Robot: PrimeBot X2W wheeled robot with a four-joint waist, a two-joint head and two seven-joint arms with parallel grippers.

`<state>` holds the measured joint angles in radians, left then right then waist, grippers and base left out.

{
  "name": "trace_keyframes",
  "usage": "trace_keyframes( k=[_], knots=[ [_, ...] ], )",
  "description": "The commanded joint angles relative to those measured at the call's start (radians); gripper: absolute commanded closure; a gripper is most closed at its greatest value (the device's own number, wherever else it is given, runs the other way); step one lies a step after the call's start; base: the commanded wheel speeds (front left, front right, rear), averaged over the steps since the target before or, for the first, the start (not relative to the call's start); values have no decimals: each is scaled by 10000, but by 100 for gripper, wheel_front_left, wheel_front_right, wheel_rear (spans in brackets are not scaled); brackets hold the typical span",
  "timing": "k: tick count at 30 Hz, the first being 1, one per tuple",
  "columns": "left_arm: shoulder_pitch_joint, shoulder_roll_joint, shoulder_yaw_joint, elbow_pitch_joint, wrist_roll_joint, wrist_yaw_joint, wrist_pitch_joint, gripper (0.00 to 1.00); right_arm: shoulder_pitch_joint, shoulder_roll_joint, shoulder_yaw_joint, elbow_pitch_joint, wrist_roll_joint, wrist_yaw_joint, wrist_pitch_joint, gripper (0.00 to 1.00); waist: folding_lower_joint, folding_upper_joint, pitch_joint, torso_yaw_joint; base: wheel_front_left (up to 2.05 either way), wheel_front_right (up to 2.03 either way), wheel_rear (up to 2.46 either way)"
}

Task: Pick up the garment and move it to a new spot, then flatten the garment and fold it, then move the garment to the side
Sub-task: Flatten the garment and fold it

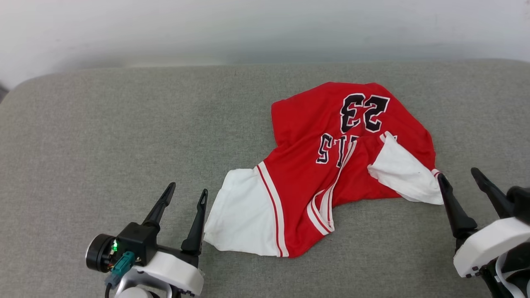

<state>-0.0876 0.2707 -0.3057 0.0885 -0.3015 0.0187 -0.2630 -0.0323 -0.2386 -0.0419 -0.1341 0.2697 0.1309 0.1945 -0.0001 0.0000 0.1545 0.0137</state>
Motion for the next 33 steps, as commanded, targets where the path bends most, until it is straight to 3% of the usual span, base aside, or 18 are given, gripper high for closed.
trace_keyframes(
  k=[1,9,11,13,20,25,26,27,28,33],
  knots=[
    [-179,-42,8,-8,68,-27,-25,0,-134,-260,175,-88,-23,-3,370,0,1,0,140,94,0,0,0],
    [-605,-203,-102,140,232,-171,-25,0,-1478,-2027,1769,254,448,-3,3469,0,1,0,740,592,0,0,0],
    [-657,-238,-124,163,254,-196,-25,0,-1710,-2198,1899,354,556,-3,3764,0,1,0,804,682,0,0,0],
    [-803,-389,-200,303,327,-253,-25,0,-2456,-2698,2405,922,781,-3,4634,0,1,0,1016,1057,0,0,0],
    [-920,-587,-145,300,430,-350,-25,0,-3308,-3429,3053,1842,538,-5,5073,0,1,0,1251,1592,0,0,0],
    [-905,-685,-60,302,514,-413,-26,0,-3584,-3521,3259,2318,552,-5,4959,0,1,0,1339,1748,0,0,0],
    [-899,-704,-49,313,526,-426,-26,0,-3630,-3536,3278,2388,545,-5,4922,28,1,0,1350,1764,0,0,0],
    [-893,-723,-38,329,535,-443,-26,0,-3648,-3535,3276,2443,540,-5,4853,74,1,0,1355,1774,0,0,0],
    [-882,-730,-26,343,550,-434,-26,0,-3634,-3490,3266,2478,561,-5,4764,100,1,0,1346,1774,0,0,0],
    [-711,-748,37,488,595,-499,-26,0,-3305,-3267,3146,2266,738,-5,4373,100,1,0,1064,1611,0,0,0]
  ],
)
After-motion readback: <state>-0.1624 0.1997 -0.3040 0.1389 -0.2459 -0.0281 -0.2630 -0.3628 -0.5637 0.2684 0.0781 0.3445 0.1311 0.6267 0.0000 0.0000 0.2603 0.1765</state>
